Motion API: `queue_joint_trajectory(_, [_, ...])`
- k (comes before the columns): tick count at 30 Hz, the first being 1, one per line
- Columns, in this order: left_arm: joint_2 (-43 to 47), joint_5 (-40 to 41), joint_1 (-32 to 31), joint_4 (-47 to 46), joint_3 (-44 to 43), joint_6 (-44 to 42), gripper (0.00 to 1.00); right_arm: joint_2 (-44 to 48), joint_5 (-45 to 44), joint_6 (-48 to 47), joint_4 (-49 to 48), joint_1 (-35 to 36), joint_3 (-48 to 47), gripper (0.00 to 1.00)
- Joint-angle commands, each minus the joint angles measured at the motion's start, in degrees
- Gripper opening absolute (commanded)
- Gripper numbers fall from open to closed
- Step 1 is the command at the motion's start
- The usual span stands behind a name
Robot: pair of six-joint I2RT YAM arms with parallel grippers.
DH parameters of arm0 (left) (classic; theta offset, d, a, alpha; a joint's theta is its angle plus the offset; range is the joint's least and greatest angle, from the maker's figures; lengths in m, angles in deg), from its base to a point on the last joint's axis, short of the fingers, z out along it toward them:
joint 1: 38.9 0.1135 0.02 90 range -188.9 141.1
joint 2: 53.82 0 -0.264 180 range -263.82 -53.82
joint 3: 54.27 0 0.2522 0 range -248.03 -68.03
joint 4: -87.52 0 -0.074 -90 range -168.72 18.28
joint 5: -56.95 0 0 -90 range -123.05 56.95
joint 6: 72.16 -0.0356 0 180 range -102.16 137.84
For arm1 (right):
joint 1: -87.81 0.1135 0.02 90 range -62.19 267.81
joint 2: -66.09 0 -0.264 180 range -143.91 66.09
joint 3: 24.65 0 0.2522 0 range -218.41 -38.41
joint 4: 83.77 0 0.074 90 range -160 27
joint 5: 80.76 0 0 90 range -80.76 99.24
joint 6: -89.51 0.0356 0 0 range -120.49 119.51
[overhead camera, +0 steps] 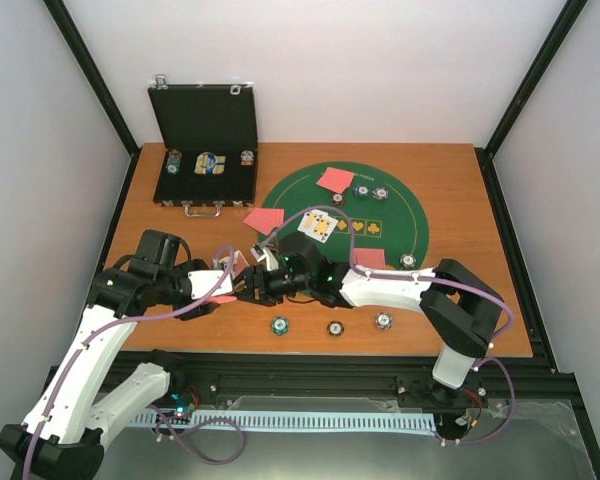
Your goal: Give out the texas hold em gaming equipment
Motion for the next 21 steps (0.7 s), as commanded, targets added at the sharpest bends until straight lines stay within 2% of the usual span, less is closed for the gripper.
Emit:
queue_joint_trajectory(1, [0.5, -1.3, -0.2, -1.2, -2.7, -0.6, 0.37, 0.9, -1.5, -2.2, 4.6, -0.2, -0.1, 0.63])
queue_joint_trajectory(5, [0.6, -1.3, -0.2, -1.1, -2.9, -0.4, 0.37, 2.4, -1.9, -4.3, 7.2, -0.3, -1.3, 0.66])
queue_joint_trajectory(11, [0.2, -1.6, -0.2, -1.0, -3.1, -0.6, 0.37, 0.7, 0.6, -2.3, 2.2, 1.4, -2.6, 0.72])
queue_joint_trajectory(15, [0.3, -1.6, -0.2, -0.8, -2.9, -0.5, 0.37, -2.7, 1.8, -2.3, 1.4, 3.6, -6.6, 0.73])
queue_joint_trajectory(21, [0.5, -1.6, -0.2, -0.7, -2.9, -0.5, 0.37, -5.4, 2.0, -0.2, -1.5, 3.7, -7.1, 0.73])
